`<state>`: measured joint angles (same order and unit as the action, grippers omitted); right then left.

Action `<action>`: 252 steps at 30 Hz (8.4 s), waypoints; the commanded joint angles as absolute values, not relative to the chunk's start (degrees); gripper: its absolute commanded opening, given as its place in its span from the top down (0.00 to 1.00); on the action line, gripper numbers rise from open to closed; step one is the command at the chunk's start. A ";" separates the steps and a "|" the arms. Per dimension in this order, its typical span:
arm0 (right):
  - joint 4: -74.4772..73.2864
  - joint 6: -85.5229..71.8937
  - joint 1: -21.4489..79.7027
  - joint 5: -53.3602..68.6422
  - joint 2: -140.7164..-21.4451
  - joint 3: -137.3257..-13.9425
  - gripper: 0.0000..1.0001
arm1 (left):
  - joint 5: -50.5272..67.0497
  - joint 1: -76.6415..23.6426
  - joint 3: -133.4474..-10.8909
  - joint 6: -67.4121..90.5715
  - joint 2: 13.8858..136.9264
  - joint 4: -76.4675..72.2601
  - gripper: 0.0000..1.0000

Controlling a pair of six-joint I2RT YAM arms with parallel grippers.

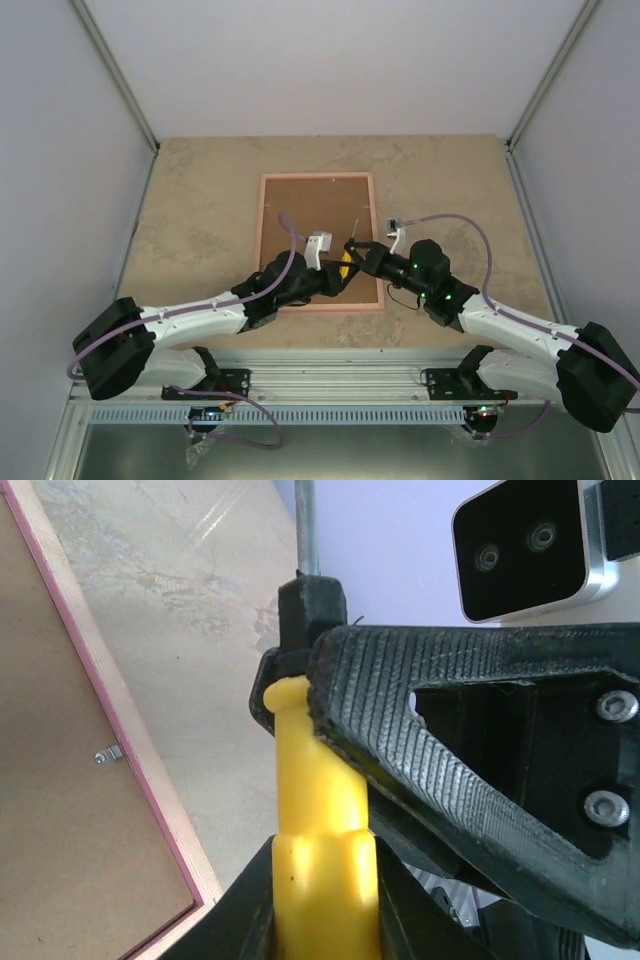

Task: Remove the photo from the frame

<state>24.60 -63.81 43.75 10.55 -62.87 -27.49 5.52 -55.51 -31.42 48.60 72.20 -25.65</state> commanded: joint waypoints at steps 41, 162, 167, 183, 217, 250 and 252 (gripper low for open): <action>17.62 -49.73 29.40 35.39 -69.88 -35.23 0.46 | -1.33 -53.34 -42.91 12.51 72.92 3.30 1.00; -9.44 -24.32 27.69 7.54 -95.47 -47.34 0.64 | 5.07 -53.53 -44.68 16.80 88.57 3.84 1.00; -9.02 -24.87 27.77 6.92 -96.17 -47.09 0.72 | 7.30 -53.99 -45.90 16.70 90.67 3.50 1.00; -7.65 -28.53 28.47 8.50 -96.14 -46.06 0.93 | 6.44 -54.93 -50.62 19.90 96.15 3.36 1.00; -6.78 -33.17 28.65 7.42 -93.88 -43.95 0.99 | -10.15 -54.27 -50.31 36.73 98.02 4.15 1.00; -12.39 -33.91 33.80 8.59 -86.50 -40.21 0.89 | -5.72 -50.45 -40.74 35.10 80.93 1.54 1.00; -13.08 -34.01 34.05 9.28 -85.26 -39.72 0.83 | -5.78 -50.07 -39.87 34.82 79.53 1.64 1.00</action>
<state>-9.96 -33.71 33.08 6.61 -88.64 -40.66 -5.89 -50.98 -41.43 36.49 82.74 1.72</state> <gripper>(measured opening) 0.162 0.168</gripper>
